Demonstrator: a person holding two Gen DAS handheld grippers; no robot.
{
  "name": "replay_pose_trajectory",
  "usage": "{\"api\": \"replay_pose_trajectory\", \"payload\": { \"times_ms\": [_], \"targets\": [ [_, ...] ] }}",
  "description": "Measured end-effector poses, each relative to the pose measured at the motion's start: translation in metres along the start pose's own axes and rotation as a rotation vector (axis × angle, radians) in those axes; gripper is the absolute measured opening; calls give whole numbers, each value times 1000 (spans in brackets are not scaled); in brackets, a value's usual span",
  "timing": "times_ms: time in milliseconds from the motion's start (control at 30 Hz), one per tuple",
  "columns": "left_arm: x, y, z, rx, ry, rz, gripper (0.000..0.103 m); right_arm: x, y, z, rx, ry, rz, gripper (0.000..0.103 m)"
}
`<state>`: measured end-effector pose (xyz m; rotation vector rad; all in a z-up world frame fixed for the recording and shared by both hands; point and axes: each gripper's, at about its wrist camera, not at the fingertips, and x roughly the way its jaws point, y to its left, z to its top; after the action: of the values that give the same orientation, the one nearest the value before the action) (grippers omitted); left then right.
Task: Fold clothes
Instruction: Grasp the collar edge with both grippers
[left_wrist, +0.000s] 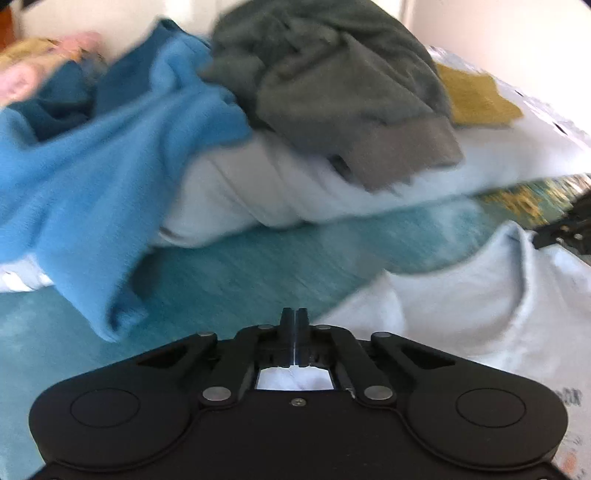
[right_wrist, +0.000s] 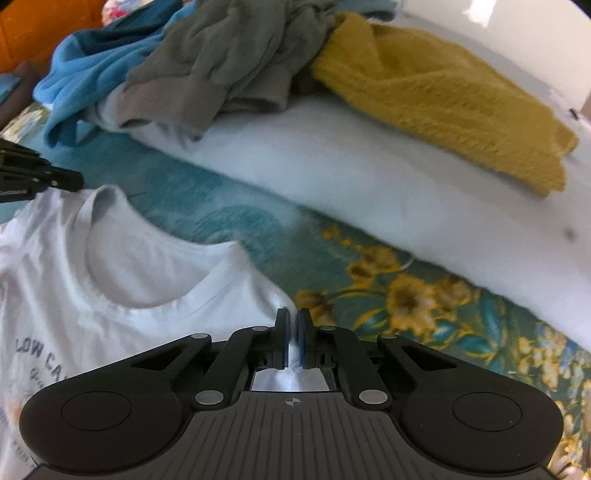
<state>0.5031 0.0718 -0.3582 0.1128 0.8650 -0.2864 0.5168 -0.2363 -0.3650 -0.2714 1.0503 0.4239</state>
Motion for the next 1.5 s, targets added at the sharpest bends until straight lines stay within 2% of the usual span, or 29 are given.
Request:
{"api": "replay_pose_trajectory", "payload": {
  "times_ms": [100, 167, 333, 433, 533, 567, 700, 767, 900, 967, 1033, 1200, 1400, 1500],
  "targets": [
    [2, 8, 2, -58, -15, 35, 0, 5, 1, -1, 7, 0, -16, 3],
    [5, 8, 1, -43, 3, 31, 0, 8, 1, -2, 13, 4, -20, 3],
    [-4, 12, 3, -46, 1, -37, 4, 7, -1, 0, -4, 8, -9, 3],
    [-9, 15, 6, -62, -2, -70, 25, 7, -1, 0, -2, 11, -11, 4],
    [-13, 11, 11, -61, -20, -118, 28, 6, -1, 1, 3, 10, -11, 4],
    [-13, 5, 13, -44, -14, -131, 35, 6, -1, 1, 6, 10, -10, 4],
    [-9, -19, 17, 17, -2, -171, 40, 6, -1, 1, 10, 10, -10, 4],
    [-4, -30, 17, 30, 3, -156, 40, 6, 0, 1, 8, 12, -11, 4],
    [9, -47, 17, 33, 29, -77, 33, 6, 0, 0, 15, 9, -10, 4],
    [14, -53, 17, 34, 34, -50, 17, 6, -1, -1, 17, 7, -8, 5],
    [14, -55, 15, 38, 19, -9, 5, 6, -1, -1, 19, 4, -5, 5],
    [20, -57, 19, 47, 9, 37, 5, 6, -3, -3, 26, -1, 0, 5],
    [25, -60, 18, 32, 20, 53, 5, 7, -3, -4, 24, -6, 3, 5],
    [22, -62, 20, 16, 20, 43, 9, 5, -2, -3, 24, -8, 2, 5]
  ]
}}
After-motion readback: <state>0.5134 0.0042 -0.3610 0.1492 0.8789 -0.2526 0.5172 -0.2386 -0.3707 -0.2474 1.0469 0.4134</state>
